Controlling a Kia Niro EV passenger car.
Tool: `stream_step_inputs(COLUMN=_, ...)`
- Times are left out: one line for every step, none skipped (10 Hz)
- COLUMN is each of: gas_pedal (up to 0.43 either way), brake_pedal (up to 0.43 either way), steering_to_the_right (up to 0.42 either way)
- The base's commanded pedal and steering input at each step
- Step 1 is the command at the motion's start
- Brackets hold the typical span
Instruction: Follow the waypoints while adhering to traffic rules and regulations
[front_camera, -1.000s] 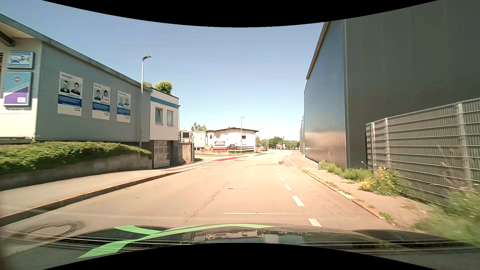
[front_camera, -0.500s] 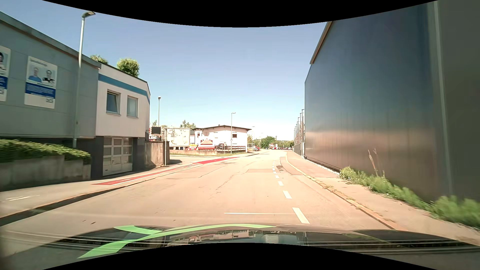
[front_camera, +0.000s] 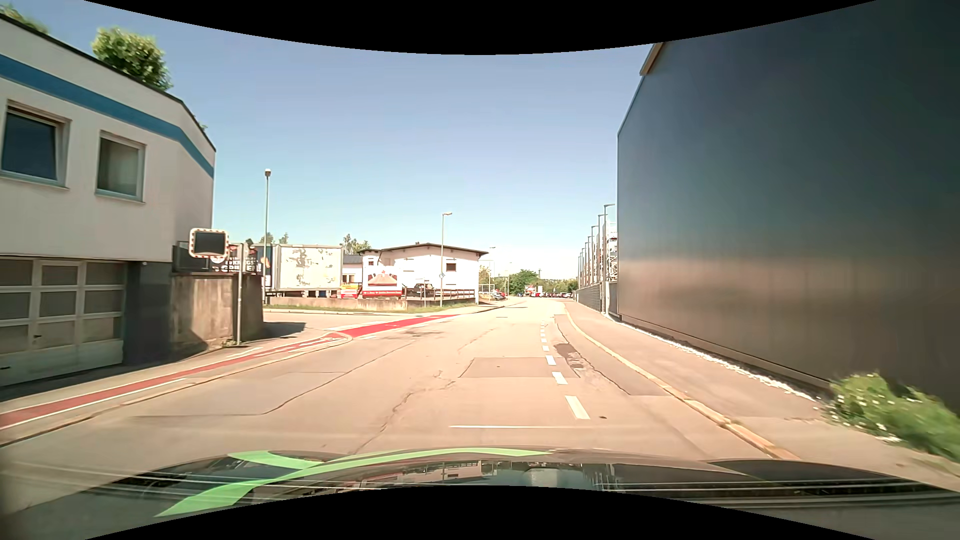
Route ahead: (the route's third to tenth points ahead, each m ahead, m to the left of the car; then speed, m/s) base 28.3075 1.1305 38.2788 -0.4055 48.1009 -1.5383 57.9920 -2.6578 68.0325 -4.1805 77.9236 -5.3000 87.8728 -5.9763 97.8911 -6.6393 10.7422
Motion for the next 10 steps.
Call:
stream_step_inputs(gas_pedal=0.150, brake_pedal=0.000, steering_to_the_right=0.021)
stream_step_inputs(gas_pedal=0.150, brake_pedal=0.000, steering_to_the_right=0.022)
stream_step_inputs(gas_pedal=0.150, brake_pedal=0.000, steering_to_the_right=0.023)
stream_step_inputs(gas_pedal=0.150, brake_pedal=0.000, steering_to_the_right=0.024)
stream_step_inputs(gas_pedal=0.150, brake_pedal=0.000, steering_to_the_right=0.025)
stream_step_inputs(gas_pedal=0.150, brake_pedal=0.000, steering_to_the_right=0.024)
stream_step_inputs(gas_pedal=0.150, brake_pedal=0.000, steering_to_the_right=0.023)
stream_step_inputs(gas_pedal=0.150, brake_pedal=0.000, steering_to_the_right=0.021)
stream_step_inputs(gas_pedal=0.150, brake_pedal=0.000, steering_to_the_right=0.018)
stream_step_inputs(gas_pedal=0.150, brake_pedal=0.000, steering_to_the_right=0.018)
